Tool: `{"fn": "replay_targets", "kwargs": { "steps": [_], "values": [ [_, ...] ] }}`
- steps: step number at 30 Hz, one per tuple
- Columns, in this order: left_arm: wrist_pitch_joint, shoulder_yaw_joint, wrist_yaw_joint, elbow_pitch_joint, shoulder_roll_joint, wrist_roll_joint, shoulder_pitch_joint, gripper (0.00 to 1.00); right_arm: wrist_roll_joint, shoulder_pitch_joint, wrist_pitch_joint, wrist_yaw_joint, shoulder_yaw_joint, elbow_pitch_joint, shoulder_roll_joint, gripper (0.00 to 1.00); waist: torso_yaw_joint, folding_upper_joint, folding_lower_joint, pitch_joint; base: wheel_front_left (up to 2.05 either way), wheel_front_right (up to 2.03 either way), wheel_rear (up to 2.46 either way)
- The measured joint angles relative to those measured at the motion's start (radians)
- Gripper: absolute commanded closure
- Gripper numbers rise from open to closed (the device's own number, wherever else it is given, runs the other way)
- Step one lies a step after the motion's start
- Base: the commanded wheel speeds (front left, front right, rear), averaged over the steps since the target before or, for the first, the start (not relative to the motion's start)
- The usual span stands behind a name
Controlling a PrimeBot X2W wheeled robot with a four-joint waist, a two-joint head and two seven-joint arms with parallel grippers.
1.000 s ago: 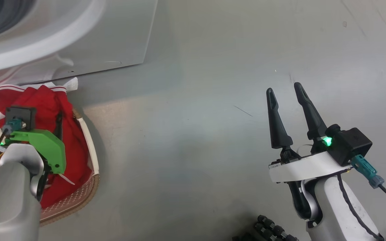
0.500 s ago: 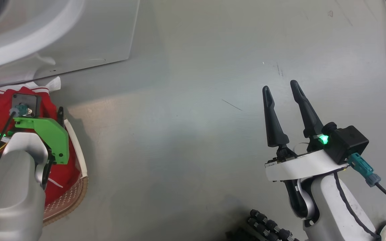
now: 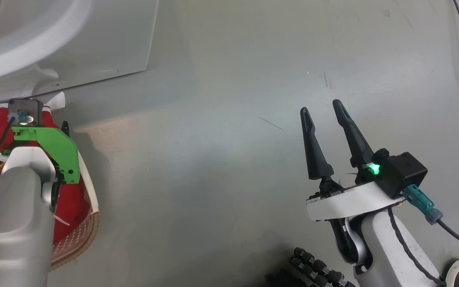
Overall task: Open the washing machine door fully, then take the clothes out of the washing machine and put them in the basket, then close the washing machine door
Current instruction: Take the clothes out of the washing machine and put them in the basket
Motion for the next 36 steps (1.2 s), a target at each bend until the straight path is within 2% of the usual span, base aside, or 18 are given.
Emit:
{"fn": "replay_targets", "kwargs": {
  "steps": [8,33,34,35,36],
  "values": [
    [0.047,0.013,0.055,0.051,0.020,0.006,-0.042,0.00,0.009,-0.020,0.000,-0.004,0.016,-0.007,0.000,0.00,-0.015,0.0000,0.0000,0.019,0.00,0.00,0.00],
    [0.086,-0.014,0.063,0.144,0.037,0.047,-0.140,0.00,0.026,-0.043,0.000,-0.014,0.037,-0.009,0.000,0.00,-0.030,0.0000,0.0000,0.044,0.00,0.00,0.00],
    [0.086,-0.016,0.063,0.147,0.037,0.048,-0.142,0.36,0.026,-0.044,0.000,-0.014,0.037,-0.009,0.000,0.00,-0.030,0.0000,0.0000,0.044,0.00,0.00,0.00],
    [0.086,-0.019,0.063,0.150,0.037,0.048,-0.144,0.59,0.026,-0.045,0.000,-0.015,0.036,-0.009,0.000,0.00,-0.029,0.0000,0.0000,0.043,0.00,0.00,0.00],
    [0.086,-0.021,0.063,0.154,0.037,0.049,-0.146,1.00,0.026,-0.045,0.000,-0.015,0.036,-0.009,0.000,0.00,-0.029,0.0000,0.0000,0.043,0.00,0.00,0.00]
  ]
}}
